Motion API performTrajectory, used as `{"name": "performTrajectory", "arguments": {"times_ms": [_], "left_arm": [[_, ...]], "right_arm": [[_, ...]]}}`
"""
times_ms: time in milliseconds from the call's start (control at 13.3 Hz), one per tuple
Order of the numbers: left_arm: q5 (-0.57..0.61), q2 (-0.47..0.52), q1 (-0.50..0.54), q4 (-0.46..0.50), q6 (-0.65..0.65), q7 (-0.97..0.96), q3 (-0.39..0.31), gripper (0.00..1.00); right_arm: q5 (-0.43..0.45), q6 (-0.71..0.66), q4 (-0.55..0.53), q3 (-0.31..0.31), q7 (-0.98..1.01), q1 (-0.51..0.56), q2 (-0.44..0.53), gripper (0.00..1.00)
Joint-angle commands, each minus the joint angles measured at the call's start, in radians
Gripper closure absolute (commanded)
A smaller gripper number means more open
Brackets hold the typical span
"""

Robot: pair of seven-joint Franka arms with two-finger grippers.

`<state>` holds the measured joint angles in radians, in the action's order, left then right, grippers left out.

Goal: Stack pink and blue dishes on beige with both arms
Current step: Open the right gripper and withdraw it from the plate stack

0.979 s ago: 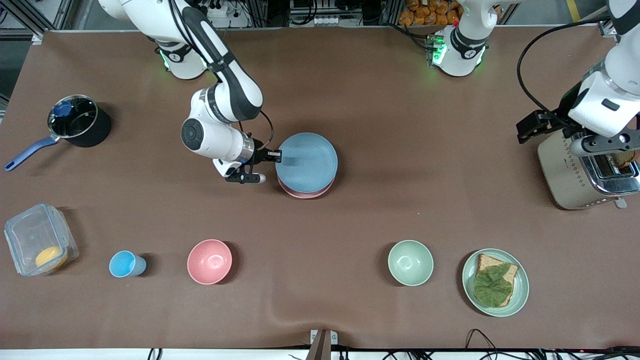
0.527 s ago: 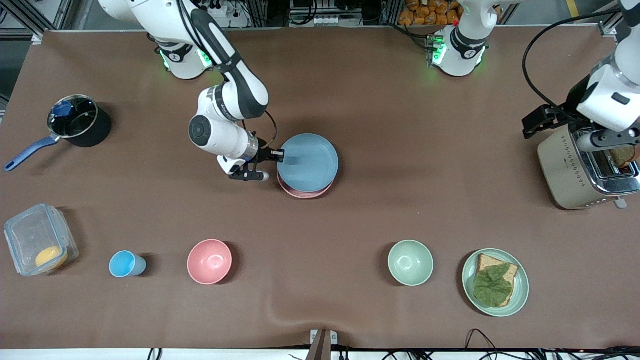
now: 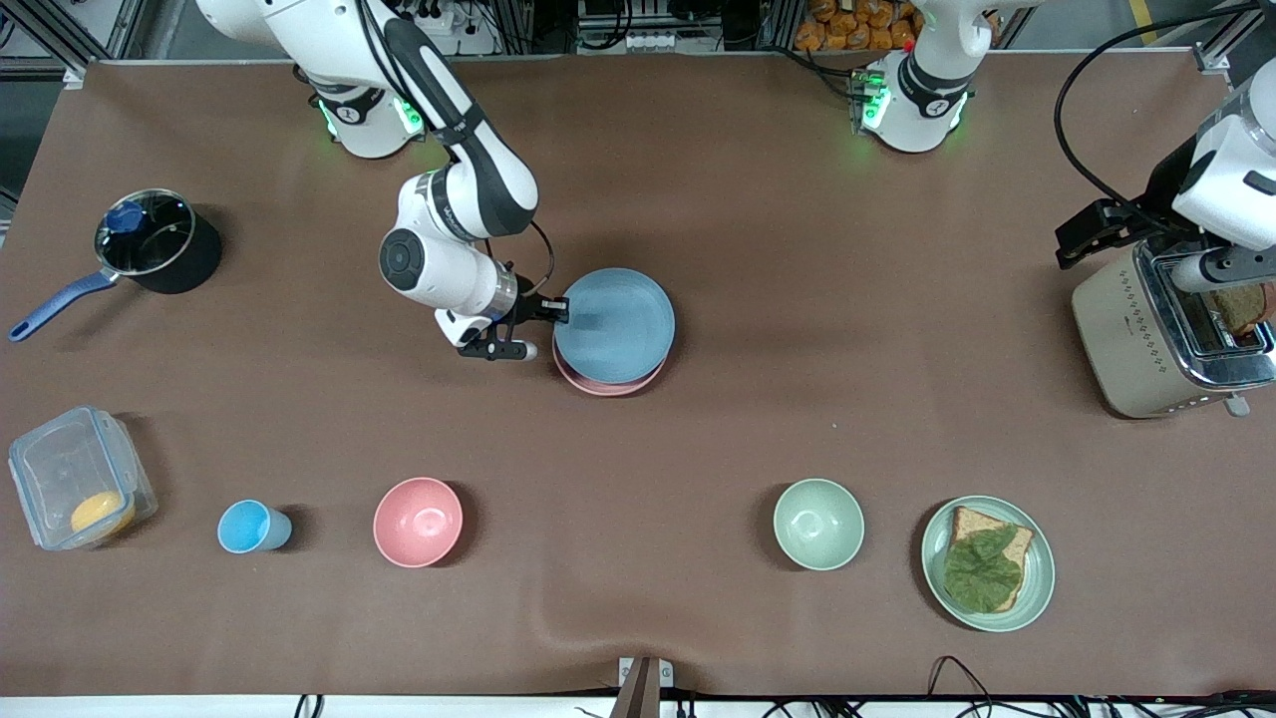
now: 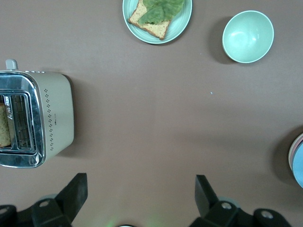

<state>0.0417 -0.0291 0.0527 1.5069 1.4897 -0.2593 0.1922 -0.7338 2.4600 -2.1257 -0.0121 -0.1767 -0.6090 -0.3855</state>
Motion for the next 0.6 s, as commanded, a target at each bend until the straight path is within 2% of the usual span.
{"name": "performTrajectory", "arguments": {"times_ms": [0,151,301,527], "left_arm": [[-0.039,0.023,0.001,0.016,-0.012,0.018,-0.014,0.0],[-0.048,0.023,0.004,0.022,-0.011,0.018,-0.014,0.0],[-0.054,0.025,0.01,0.022,-0.011,0.017,-0.014,0.0],[-0.055,0.026,0.01,0.021,-0.011,0.022,-0.014,0.0]], "right_arm": [[-0.032,-0.004,0.003,-0.008,-0.05,-0.009,0.031,0.0],[-0.026,-0.057,0.003,-0.018,-0.052,0.006,0.069,0.0],[-0.006,-0.168,0.015,-0.055,-0.04,0.061,0.117,0.0],[0.137,-0.405,0.102,-0.147,0.031,0.165,0.14,0.0]]}}
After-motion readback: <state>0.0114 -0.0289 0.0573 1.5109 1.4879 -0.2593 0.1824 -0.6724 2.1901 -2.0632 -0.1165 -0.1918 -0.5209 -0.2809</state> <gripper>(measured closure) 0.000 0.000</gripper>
